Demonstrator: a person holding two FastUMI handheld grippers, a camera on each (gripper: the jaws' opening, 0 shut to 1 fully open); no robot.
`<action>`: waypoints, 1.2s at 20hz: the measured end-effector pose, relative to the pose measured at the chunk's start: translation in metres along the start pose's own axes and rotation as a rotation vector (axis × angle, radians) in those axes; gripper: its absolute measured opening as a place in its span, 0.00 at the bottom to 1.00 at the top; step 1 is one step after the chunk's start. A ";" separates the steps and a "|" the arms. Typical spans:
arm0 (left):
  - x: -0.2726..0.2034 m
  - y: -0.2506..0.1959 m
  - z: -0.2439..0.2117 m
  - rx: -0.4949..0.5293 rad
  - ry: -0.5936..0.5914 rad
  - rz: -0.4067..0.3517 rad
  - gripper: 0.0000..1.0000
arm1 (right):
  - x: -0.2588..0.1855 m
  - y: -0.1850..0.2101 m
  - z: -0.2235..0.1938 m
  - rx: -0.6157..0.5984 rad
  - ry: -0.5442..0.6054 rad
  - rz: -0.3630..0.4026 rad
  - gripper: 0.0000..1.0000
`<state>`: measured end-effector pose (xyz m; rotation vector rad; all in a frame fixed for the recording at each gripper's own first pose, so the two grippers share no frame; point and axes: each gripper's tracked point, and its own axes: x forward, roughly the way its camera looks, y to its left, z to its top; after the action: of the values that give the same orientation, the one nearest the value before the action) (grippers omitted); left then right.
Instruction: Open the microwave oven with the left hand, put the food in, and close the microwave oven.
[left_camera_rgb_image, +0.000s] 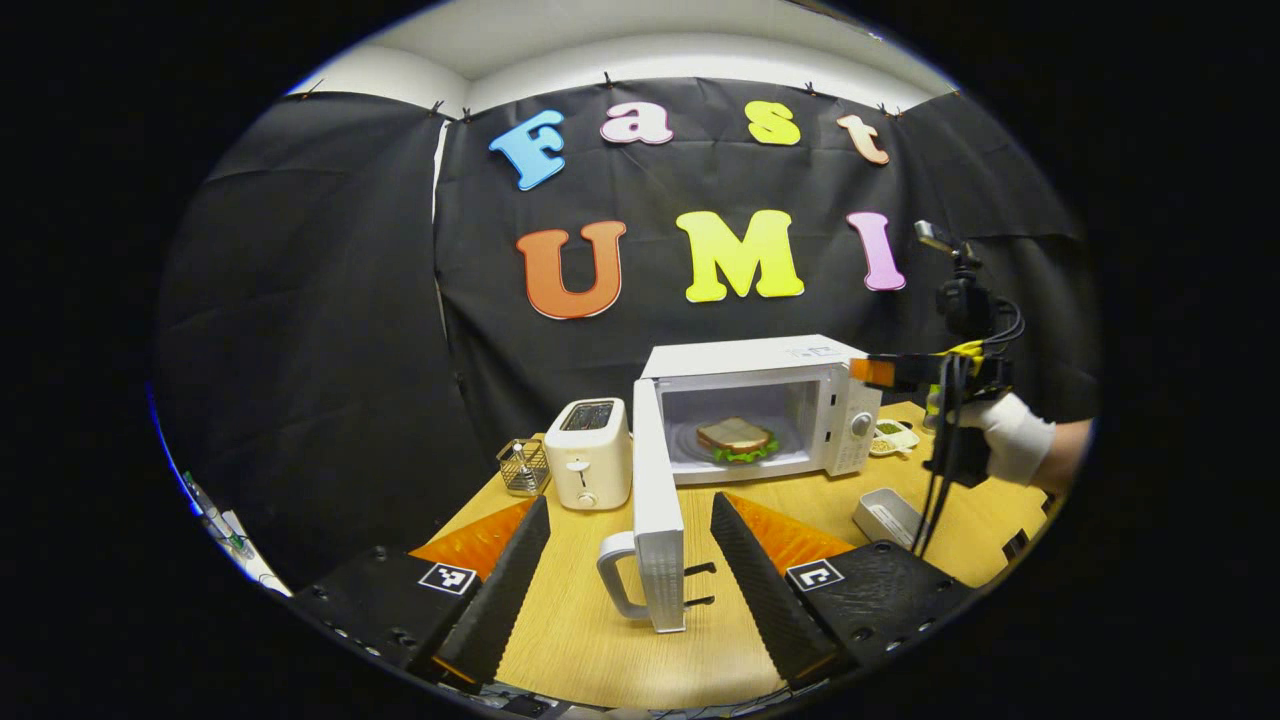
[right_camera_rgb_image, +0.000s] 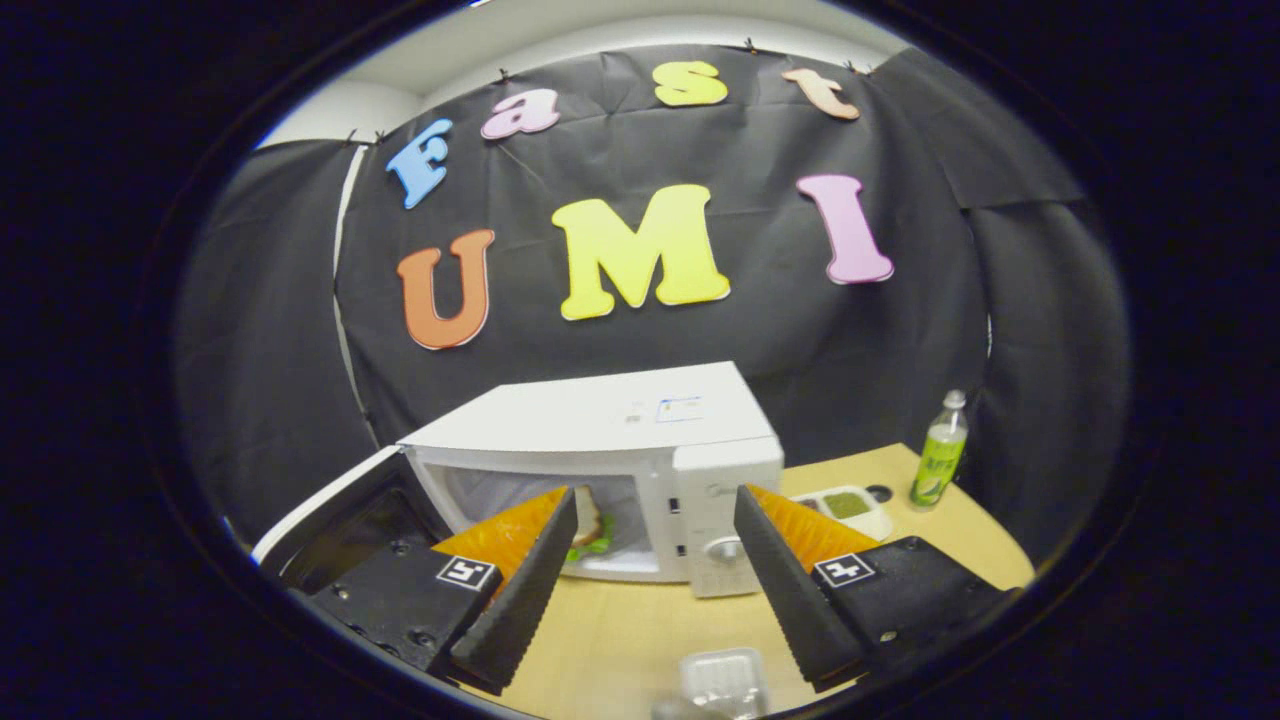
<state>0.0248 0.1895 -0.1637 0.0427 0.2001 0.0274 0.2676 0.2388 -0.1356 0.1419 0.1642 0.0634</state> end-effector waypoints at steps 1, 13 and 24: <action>-0.002 -0.001 0.002 0.000 -0.002 -0.005 0.96 | -0.015 -0.016 0.008 -0.025 0.005 -0.016 0.92; 0.022 0.010 0.010 -0.062 -0.056 -0.062 0.49 | -0.145 -0.121 0.059 -0.105 0.003 -0.165 0.92; 0.065 0.053 -0.078 -0.052 0.048 0.023 0.00 | -0.164 -0.114 0.057 -0.044 0.062 -0.152 0.92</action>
<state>0.0714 0.2475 -0.2510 -0.0071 0.2469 0.0566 0.1217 0.1061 -0.0702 0.0830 0.2348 -0.0796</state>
